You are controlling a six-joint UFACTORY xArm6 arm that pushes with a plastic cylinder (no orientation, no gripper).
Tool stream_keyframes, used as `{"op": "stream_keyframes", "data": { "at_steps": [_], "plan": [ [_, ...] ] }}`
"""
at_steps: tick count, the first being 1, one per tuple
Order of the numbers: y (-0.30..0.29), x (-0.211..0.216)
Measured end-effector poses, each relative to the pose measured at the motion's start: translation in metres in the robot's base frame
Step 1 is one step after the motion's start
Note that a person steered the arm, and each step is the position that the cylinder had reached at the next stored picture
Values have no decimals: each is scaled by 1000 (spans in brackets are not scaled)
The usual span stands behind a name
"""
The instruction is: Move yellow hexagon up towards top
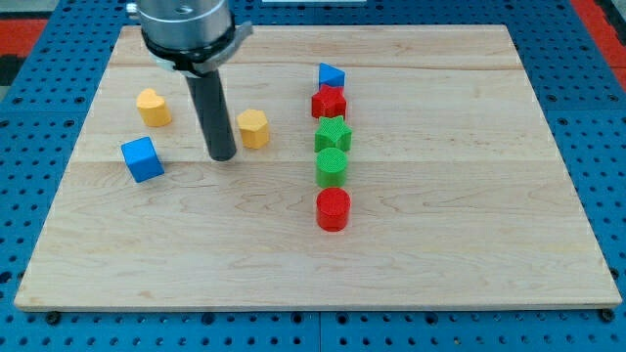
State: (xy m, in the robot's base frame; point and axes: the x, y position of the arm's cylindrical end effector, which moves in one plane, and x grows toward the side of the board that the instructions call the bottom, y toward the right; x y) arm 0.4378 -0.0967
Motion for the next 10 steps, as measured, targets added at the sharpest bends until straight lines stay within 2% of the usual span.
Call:
{"op": "stream_keyframes", "data": {
  "at_steps": [3,4,6,8,9,10],
  "plan": [
    [33,-43],
    [43,-45],
    [43,-83],
    [37,-100],
    [37,-64],
    [-2,-29]
  ]
}}
